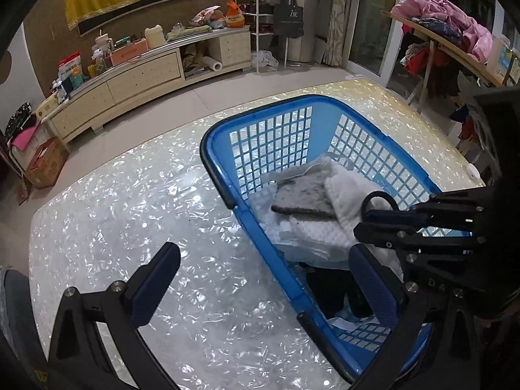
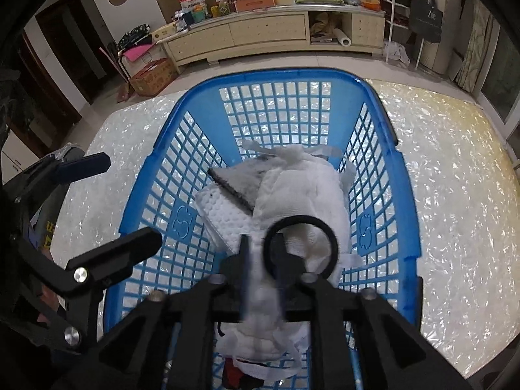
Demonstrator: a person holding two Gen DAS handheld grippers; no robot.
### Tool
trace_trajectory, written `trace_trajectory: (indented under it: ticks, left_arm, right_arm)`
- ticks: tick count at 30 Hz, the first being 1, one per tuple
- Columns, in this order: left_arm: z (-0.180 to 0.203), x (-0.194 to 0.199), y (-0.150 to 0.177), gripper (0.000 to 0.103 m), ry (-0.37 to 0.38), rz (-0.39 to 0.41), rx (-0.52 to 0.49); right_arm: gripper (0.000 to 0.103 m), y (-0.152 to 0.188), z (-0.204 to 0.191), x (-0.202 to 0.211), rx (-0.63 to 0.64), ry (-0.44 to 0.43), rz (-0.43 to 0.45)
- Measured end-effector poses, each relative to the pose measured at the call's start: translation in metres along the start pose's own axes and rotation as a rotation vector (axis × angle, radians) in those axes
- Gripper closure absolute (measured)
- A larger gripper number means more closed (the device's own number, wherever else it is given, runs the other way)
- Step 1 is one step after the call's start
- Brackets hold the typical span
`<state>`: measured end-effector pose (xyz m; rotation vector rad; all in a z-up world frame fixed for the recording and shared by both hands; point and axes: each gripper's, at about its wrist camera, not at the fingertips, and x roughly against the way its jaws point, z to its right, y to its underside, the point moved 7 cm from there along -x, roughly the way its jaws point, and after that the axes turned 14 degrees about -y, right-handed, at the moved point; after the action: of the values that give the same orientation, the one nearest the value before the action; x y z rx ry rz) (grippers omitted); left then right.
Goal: Organize soft objects
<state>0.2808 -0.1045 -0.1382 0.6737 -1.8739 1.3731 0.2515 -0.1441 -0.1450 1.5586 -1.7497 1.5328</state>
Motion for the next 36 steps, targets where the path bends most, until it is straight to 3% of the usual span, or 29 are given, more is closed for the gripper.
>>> trace_trajectory:
  ticks: [2,5,10,14,20,23,28,36]
  left_arm:
    - [-0.005,0.005,0.001,0.0,0.012,0.005,0.022]
    - [-0.012,0.011,0.004,0.0,0.014,0.016,0.046]
    - [-0.019,0.028,0.016,0.0,0.015,0.024,0.082]
    - [-0.025,0.05,0.028,0.0,0.009,0.067,0.103]
    - [-0.044,0.095,0.041,0.0,0.035,0.154,0.203]
    - [-0.059,0.118,0.046,0.0,-0.026,0.213,0.243]
    - [-0.083,0.154,0.054,0.0,-0.045,0.285,0.329]
    - [-0.093,0.187,0.071,0.0,-0.153,0.366,0.326]
  right_arm:
    - [0.052,0.003,-0.002,0.006,-0.008,-0.008,0.009]
    - [0.043,0.008,-0.005,0.015,-0.008,-0.004,0.029]
    - [0.038,0.023,-0.014,0.033,-0.021,-0.005,0.065]
    - [0.031,0.032,-0.032,0.063,0.006,0.05,0.152]
    - [0.0,0.043,-0.052,0.108,0.031,0.15,0.31]
    - [0.0,0.048,-0.063,0.125,0.046,0.141,0.372]
    - [0.0,0.049,-0.09,0.135,0.115,0.196,0.428]
    - [0.0,0.052,-0.116,0.135,0.163,0.197,0.466]
